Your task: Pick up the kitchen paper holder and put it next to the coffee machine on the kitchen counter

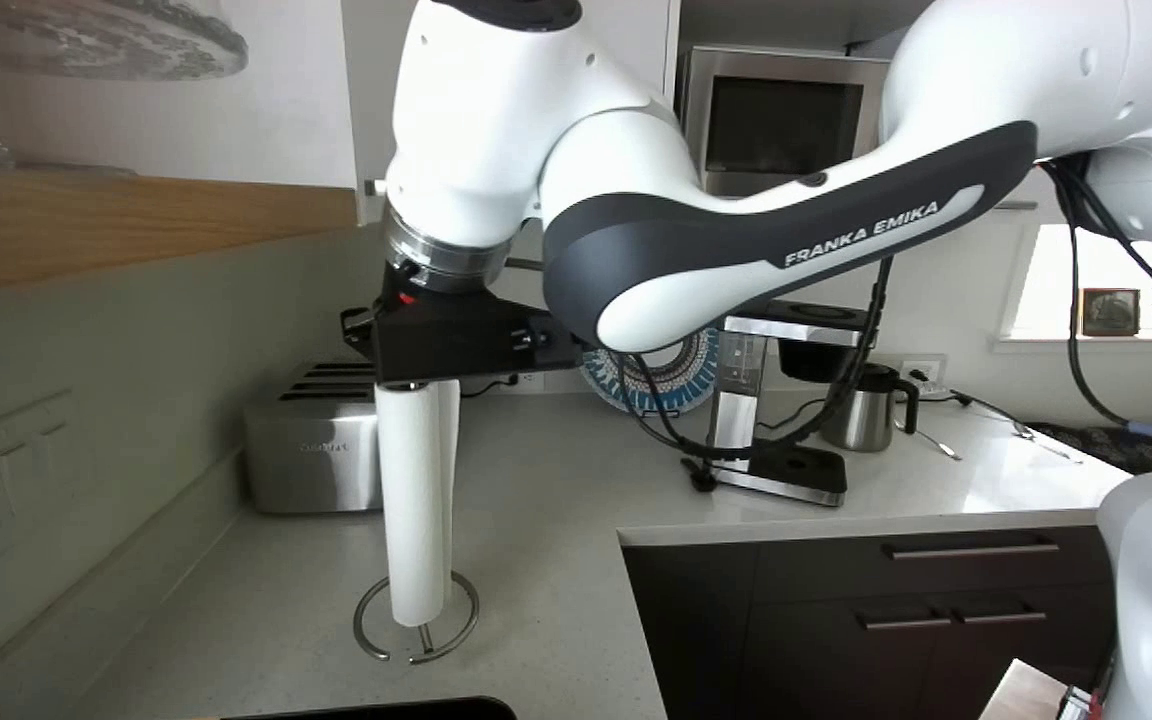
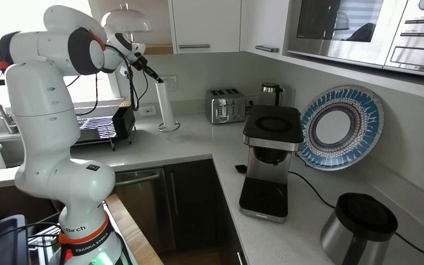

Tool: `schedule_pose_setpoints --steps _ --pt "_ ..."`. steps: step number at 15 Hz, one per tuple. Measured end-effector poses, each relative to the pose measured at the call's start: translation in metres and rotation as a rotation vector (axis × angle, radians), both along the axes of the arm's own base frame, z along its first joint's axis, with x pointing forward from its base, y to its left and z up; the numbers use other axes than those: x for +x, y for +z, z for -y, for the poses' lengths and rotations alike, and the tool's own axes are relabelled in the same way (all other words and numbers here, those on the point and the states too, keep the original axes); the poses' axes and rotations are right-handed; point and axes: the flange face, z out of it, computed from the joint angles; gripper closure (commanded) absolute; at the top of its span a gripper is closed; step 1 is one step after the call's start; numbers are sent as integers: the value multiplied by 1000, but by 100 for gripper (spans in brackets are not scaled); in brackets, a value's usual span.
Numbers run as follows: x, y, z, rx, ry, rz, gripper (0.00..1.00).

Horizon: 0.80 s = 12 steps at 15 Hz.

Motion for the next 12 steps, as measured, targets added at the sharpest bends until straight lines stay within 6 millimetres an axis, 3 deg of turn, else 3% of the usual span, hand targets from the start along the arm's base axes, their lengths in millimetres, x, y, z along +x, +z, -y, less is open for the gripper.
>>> schedule_pose_setpoints --steps 7,12 --pt "-42 14 79 -30 -89 49 97" --pt "-40 45 137 -106 -2 50 97"
